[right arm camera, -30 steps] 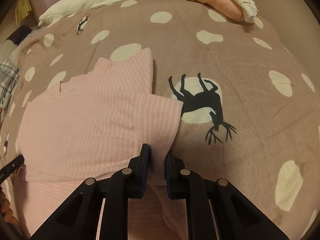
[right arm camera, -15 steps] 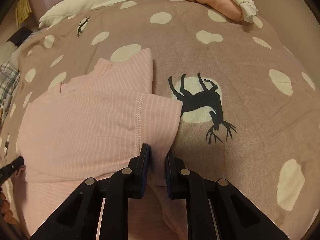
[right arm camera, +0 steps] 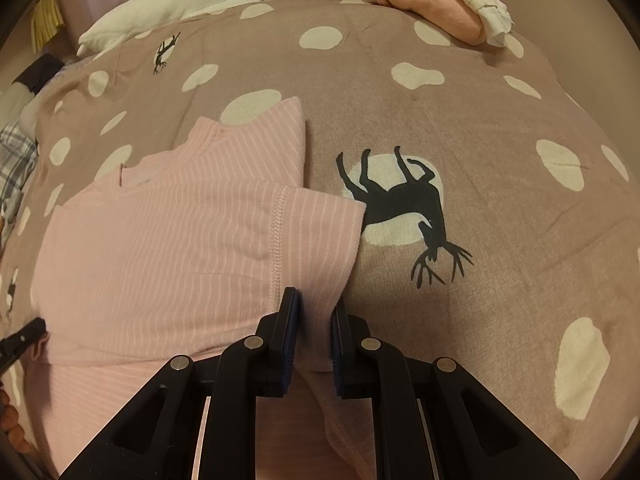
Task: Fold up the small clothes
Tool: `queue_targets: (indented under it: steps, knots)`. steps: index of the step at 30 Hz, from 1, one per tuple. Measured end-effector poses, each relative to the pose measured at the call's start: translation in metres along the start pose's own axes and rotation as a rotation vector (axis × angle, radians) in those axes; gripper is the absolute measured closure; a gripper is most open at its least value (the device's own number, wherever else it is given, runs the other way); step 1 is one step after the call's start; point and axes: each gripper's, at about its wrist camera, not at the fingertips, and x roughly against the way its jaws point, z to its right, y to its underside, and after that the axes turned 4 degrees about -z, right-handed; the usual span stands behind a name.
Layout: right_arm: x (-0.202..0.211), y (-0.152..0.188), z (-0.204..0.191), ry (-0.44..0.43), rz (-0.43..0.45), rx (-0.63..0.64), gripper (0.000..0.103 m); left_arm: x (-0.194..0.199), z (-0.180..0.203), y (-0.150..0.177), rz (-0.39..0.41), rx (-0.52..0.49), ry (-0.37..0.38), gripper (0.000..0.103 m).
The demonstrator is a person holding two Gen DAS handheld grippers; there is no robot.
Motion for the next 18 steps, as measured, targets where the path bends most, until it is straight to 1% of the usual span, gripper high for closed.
queue_targets:
  steps: [6,8,11,15,18]
  knots:
    - [0.000,0.000,0.001,-0.005,0.001,-0.005,0.093,0.003,-0.010,0.001,-0.021,0.066,0.059,0.085]
    - [0.000,0.000,0.001,-0.003,0.000,-0.004,0.093,0.005,-0.011,0.002,-0.026,0.071,0.071,0.085]
    - [0.000,0.000,0.001,-0.005,0.001,-0.006,0.093,0.008,-0.009,0.005,-0.023,0.055,0.061,0.085]
    - [0.000,0.000,0.001,-0.008,0.001,-0.009,0.092,0.013,-0.003,0.010,-0.017,0.036,0.028,0.085]
    - [0.000,0.000,0.002,-0.008,0.001,-0.010,0.092,0.016,-0.002,0.012,-0.021,0.041,0.025,0.085]
